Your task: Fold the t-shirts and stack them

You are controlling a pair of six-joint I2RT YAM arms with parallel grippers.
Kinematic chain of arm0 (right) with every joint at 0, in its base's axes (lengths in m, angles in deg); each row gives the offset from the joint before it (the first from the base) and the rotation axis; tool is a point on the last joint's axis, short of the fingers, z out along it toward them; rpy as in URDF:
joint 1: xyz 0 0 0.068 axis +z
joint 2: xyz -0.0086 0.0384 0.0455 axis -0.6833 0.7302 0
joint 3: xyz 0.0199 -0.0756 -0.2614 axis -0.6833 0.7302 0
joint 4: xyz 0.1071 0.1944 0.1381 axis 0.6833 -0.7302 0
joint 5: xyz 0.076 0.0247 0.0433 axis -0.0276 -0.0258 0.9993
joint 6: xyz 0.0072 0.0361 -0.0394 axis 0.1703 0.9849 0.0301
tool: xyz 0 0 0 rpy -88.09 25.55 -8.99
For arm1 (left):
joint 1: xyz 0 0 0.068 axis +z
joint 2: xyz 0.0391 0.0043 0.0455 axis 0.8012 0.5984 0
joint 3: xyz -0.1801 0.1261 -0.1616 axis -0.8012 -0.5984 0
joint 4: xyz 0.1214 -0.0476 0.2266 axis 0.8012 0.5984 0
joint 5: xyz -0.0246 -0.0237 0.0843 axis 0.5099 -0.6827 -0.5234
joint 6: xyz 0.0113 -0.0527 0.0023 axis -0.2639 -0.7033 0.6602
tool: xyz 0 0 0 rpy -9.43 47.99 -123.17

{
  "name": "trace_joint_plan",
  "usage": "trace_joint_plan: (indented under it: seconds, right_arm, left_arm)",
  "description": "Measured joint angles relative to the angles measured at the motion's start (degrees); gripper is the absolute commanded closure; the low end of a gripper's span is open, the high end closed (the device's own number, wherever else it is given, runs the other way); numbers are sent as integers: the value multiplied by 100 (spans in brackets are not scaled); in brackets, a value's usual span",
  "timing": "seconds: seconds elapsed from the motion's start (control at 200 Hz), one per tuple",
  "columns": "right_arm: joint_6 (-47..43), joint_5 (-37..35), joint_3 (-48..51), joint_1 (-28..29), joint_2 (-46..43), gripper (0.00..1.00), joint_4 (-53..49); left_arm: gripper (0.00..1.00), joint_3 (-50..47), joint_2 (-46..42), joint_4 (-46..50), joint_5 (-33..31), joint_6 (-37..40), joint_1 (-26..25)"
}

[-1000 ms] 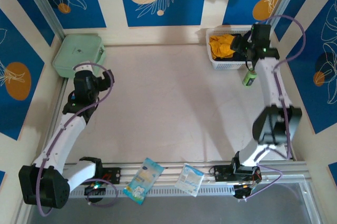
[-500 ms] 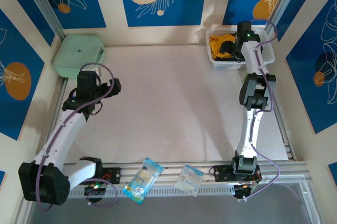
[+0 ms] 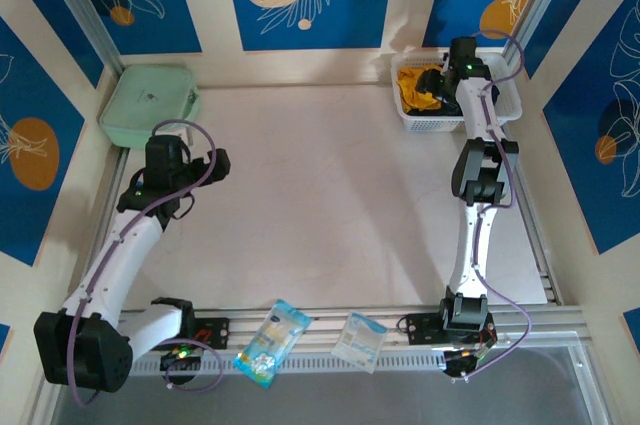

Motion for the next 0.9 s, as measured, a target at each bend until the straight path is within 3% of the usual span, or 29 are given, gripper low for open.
trace_joint_plan:
  seconds: [0.095,0.16,0.2,0.25,0.595,0.901]
  right_arm:
    - [125,57,-450,0,251,52,13]
    - [214,105,-815,0,490,65,15]
    - [293,129,-988,0,608,76,17]
    - [389,162,-1121,0,710,100,13]
    - [428,240,-1202,125,544,100,42]
    - [-87,254,-1150,1049,-1646,100,50]
  left_arm:
    - [1,-11,7,4,-15,2,0]
    - [0,-11,20,4,-15,4,0]
    - [0,-11,33,4,-15,4,0]
    - [1,-11,44,7,-15,15,0]
    - [0,-11,-85,131,-13,68,-20]
    - [0,452,-470,632,79,90,-24]
